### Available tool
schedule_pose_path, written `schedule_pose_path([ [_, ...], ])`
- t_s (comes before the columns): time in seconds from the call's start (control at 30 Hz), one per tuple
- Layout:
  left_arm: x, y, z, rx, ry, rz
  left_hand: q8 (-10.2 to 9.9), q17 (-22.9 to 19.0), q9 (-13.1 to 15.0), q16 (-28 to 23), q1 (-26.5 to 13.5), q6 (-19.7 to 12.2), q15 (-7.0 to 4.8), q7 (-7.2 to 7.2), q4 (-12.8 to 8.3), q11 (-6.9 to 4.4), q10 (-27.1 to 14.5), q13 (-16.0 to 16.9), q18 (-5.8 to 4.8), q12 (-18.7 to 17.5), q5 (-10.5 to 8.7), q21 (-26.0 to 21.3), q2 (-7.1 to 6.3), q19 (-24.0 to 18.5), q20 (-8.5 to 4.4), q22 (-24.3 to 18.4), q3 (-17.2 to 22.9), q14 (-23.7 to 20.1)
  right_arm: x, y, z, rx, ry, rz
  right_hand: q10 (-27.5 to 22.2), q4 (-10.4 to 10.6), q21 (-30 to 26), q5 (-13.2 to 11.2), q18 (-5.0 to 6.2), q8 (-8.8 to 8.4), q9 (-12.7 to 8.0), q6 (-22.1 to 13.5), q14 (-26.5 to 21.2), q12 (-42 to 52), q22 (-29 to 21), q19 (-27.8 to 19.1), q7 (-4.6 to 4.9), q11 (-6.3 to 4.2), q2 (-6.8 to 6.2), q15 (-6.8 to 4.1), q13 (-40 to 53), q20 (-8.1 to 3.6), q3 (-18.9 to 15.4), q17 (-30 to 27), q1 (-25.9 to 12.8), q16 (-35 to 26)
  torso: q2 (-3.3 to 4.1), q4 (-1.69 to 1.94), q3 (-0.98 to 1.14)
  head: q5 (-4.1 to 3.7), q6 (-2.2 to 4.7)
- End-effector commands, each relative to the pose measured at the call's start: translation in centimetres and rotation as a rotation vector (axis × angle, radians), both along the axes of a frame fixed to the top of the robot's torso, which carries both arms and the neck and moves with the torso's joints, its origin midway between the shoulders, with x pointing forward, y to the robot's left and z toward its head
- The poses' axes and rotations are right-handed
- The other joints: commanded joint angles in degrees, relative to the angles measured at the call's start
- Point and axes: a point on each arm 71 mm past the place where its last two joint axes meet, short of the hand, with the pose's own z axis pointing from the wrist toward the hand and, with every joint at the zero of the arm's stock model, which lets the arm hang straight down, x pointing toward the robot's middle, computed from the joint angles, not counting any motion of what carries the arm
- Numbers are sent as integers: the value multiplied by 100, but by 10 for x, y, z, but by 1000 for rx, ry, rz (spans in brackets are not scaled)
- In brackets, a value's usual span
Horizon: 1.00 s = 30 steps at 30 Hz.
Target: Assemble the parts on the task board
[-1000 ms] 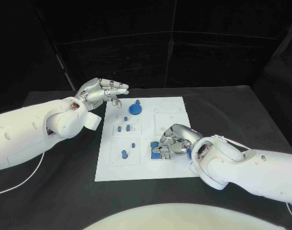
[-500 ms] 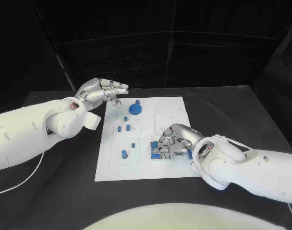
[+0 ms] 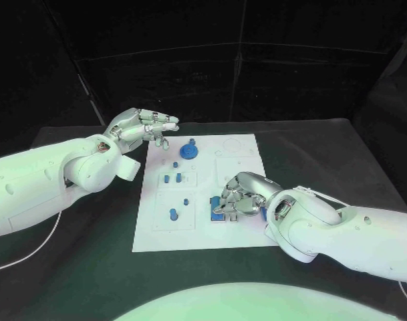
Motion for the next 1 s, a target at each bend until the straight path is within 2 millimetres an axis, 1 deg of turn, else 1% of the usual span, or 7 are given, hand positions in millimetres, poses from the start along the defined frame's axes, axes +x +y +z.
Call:
schedule_pose_path([
  [0.03, 0, -1, 1, -8, 1, -9, 24, -5, -4, 19, 4, -44, -17, -3, 22, -16, -35, -6, 37, 38, -5, -23, 50, -10, 33, -8, -23, -38, -1, 0, -3, -67, 3, 24, 27, -69, 8, -65, -44, 21, 10, 14, 469, -20, 4, 26, -40, -45, 94, -44, -39, -25, 19, 841, 183, 2, -2, -5, 0, 1, -8],
  [0.47, 0, 1, 1, -7, 2, -7, 24, -5, -4, 19, 4, -44, -17, -3, 22, -16, -35, -6, 37, 38, -5, -23, 50, -10, 33, -8, -23, -38, -3, -4, -1, -61, 1, 31, 23, -103, 2, -72, -44, 14, 7, 8, 465, -33, -1, 18, -20, -31, 45, -36, -41, -22, -6, 825, 168, -8, 1, -3, 4, 7, -11],
  [0.67, 0, 2, 1, -7, 3, -8, 24, -5, -4, 19, 4, -44, -17, -3, 22, -16, -35, -6, 37, 38, -5, -23, 50, -10, 33, -8, -23, -38, -5, -11, 6, 28, -26, 4, -45, -8, -29, 231, -36, -109, -46, -163, 460, -123, -53, -15, 57, 31, 31, 10, -121, 10, -60, 800, -7, -23, 1, -6, 5, -1, -12],
  [0.73, -1, 3, 1, -7, 2, -6, 24, -5, -4, 19, 4, -44, -17, -3, 22, -16, -35, -6, 37, 38, -5, -23, 50, -10, 33, -8, -23, -38, -7, -19, 9, 59, -32, -13, -83, 59, -39, 452, -34, -205, -88, -267, 458, -174, -69, -23, 108, 73, 53, 45, -167, 38, -68, 792, -86, -29, 2, -16, 5, 0, -7],
  [0.83, -1, 4, 1, -6, 2, -4, 24, -5, -4, 19, 4, -44, -17, -3, 22, -16, -35, -6, 37, 38, -5, -23, 50, -10, 33, -8, -23, -38, -10, -32, 12, 66, -28, -35, -112, 112, -47, 524, -31, -262, -114, -302, 457, -218, -81, -30, 136, 97, 44, 66, -206, 58, -89, 791, -156, -31, -6, -38, 3, -15, 0],
  [0.87, -1, 4, 1, -6, 2, -4, 24, -5, -4, 19, 4, -44, -17, -3, 22, -16, -35, -6, 37, 38, -5, -23, 50, -10, 33, -8, -23, -38, -11, -38, 12, 63, -23, -44, -124, 152, -54, 546, -29, -292, -128, -318, 456, -237, -93, -37, 150, 109, 46, 77, -224, 68, -104, 786, -208, -34, -8, -31, 1, -36, -2],
  [1.0, -1, 3, 1, -7, 2, -5, 24, -5, -4, 19, 4, -44, -17, -3, 22, -16, -35, -6, 37, 38, -5, -23, 50, -10, 33, -8, -23, -38, -13, -59, 12, 33, 0, -73, -191, 261, -107, 665, -12, -411, -179, -383, 437, -340, -186, -93, 196, 149, 33, 109, -324, 101, -153, 707, -345, -77, -19, -44, 0, -64, -2],
])
